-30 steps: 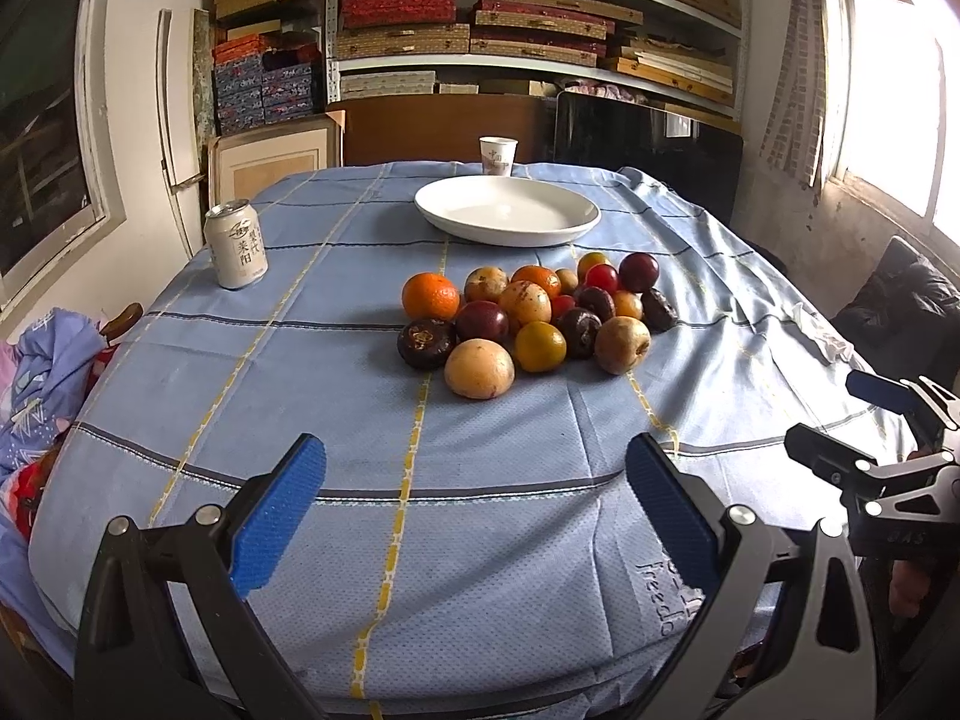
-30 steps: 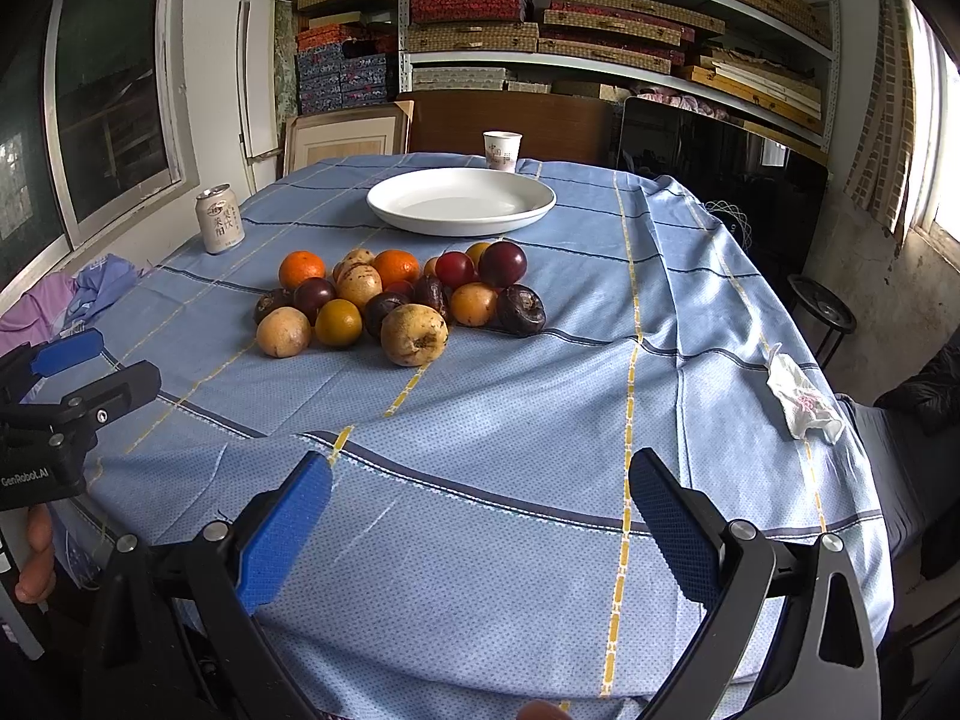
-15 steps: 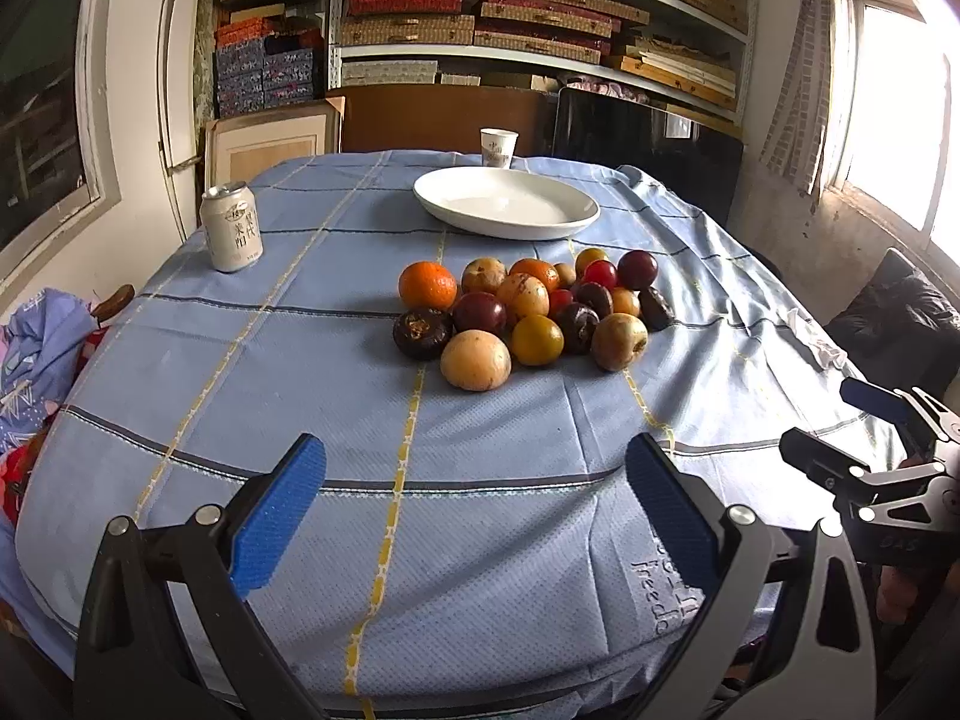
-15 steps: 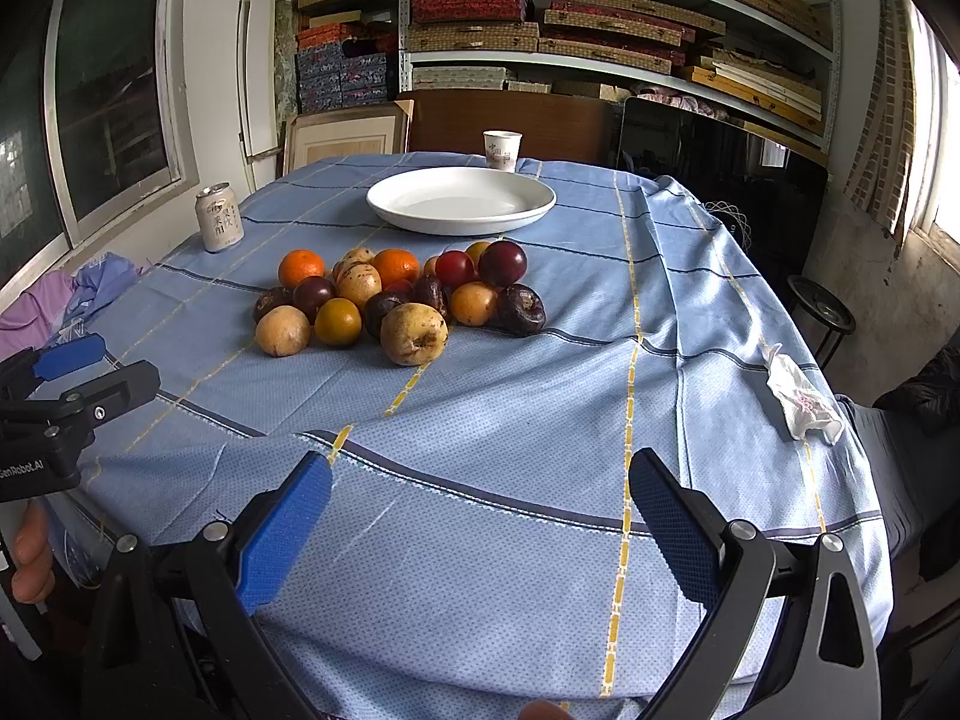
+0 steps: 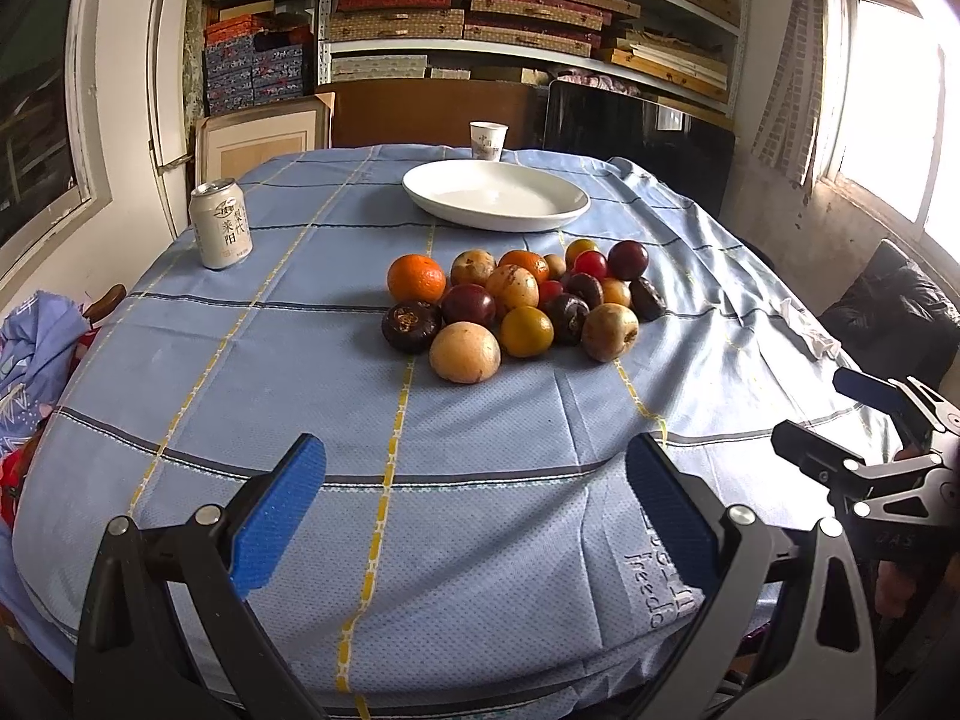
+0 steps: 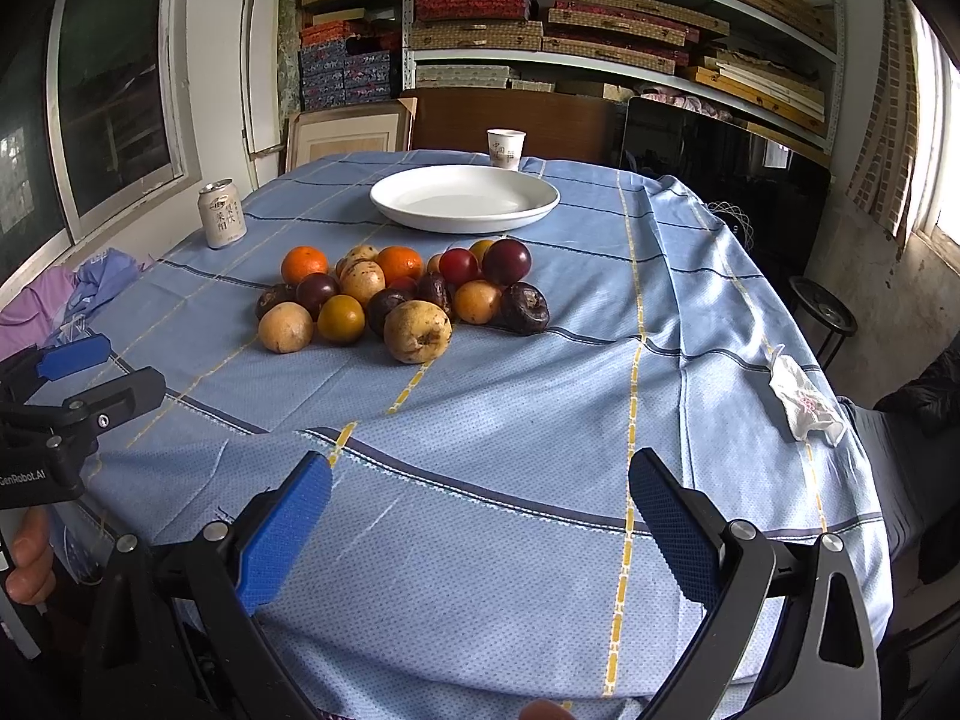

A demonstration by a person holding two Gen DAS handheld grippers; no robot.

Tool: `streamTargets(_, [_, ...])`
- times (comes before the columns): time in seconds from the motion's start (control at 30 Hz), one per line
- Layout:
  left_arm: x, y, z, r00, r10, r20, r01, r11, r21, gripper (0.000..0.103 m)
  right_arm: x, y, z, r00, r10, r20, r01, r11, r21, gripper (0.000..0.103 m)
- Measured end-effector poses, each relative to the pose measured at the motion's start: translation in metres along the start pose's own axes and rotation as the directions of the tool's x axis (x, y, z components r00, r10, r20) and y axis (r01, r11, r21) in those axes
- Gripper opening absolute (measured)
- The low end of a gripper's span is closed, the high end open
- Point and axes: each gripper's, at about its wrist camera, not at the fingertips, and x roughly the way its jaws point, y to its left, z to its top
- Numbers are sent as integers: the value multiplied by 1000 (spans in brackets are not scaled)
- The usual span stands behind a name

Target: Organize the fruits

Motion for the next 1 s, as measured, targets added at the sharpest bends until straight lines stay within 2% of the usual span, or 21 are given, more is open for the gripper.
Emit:
streamTargets(0.53, [5,1,1,1000,-11,-2,12,1000,18,98,6,-2,1,1000,-4,3,4,1000,0,100])
streamTargets(0.7, [18,19,13,1000,-4,-6,4,1000,-23,98,22,-16,15,998,42,35,-44,998,33,100])
streamTargets(0.87, [28,32,12,999,-18,-32,16,999,-48,98,52,-24,33,995,100,-18,-98,993,71,99])
streamTargets(0.9, [29,33,11,999,-16,-33,15,999,-45,98,56,-22,36,992,121,-14,-120,990,73,97])
streamTargets(0.97, [31,33,9,999,-17,-32,16,999,-40,98,63,-15,42,989,147,-1,-147,988,57,84])
streamTargets(1.0, [31,33,9,999,-19,-31,17,999,-38,98,67,-10,44,989,150,-10,-149,988,40,80])
